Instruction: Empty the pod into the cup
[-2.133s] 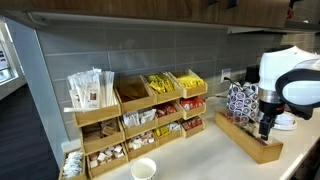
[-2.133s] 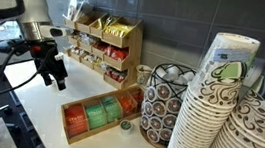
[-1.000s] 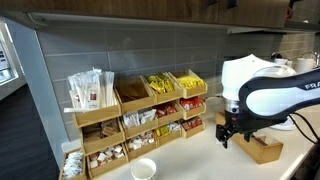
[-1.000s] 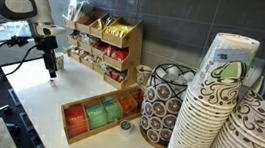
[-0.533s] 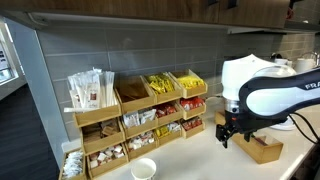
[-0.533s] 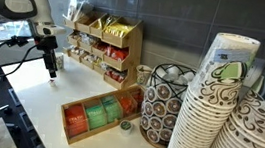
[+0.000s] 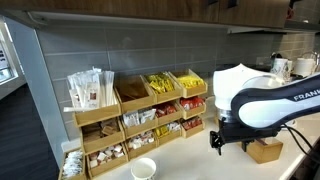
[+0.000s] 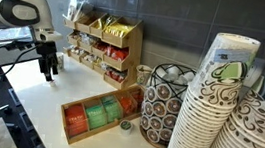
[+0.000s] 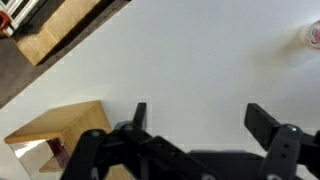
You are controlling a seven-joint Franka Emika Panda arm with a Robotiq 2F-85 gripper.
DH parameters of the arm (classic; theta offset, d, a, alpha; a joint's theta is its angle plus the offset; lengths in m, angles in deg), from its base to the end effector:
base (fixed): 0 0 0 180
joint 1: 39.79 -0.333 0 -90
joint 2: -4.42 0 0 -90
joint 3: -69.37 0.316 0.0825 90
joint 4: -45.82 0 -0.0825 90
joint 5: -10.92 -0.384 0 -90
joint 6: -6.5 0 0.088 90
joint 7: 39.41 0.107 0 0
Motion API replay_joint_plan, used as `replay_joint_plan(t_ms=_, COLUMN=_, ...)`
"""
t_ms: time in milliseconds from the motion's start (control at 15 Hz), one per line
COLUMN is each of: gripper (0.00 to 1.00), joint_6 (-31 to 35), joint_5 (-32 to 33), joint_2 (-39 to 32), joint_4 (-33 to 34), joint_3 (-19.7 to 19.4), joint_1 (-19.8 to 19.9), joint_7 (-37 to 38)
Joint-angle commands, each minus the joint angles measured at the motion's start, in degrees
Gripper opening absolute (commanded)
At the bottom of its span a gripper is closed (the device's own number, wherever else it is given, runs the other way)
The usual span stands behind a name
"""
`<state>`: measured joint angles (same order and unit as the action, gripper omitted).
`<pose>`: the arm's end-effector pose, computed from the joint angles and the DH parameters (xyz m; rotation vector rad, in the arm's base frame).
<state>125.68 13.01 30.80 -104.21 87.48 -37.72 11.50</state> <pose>0.3663 0.0990 0.3873 2.8018 -0.9085 0.0114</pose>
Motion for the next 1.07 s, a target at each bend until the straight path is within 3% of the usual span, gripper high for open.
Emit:
replay_joint_plan(t_ms=0, gripper=1.00, joint_6=0.4, joint_5=-2.1, joint_2=-6.9, joint_4=3.0, joint_3=1.7, joint_1=-1.5, joint_7=13.9)
replay_joint_plan(t_ms=267, gripper=1.00, joint_6=4.3, joint_5=-7.2, joint_2=-9.9, joint_4=4.1, joint_3=-0.2, joint_1=-4.3, joint_7=22.8)
replay_joint_plan(t_ms=467, gripper=1.00, joint_6=9.3, joint_5=-13.6, joint_2=-12.1, joint_4=4.4, joint_3=-2.0, joint_1=-6.7, joint_7=22.3)
replay_joint_plan(t_ms=533, gripper=1.00, joint_6=6.8, joint_5=-9.5, joint_2=-10.1, joint_4=3.8, joint_3=-1.8, joint_1=-6.1, joint_7=22.2)
replay_joint_plan(t_ms=1000, gripper=1.00, joint_6=8.2, joint_5=-10.6, joint_2=-10.7, joint_4=3.8, joint_3=-2.4, joint_1=-6.7, joint_7=22.3)
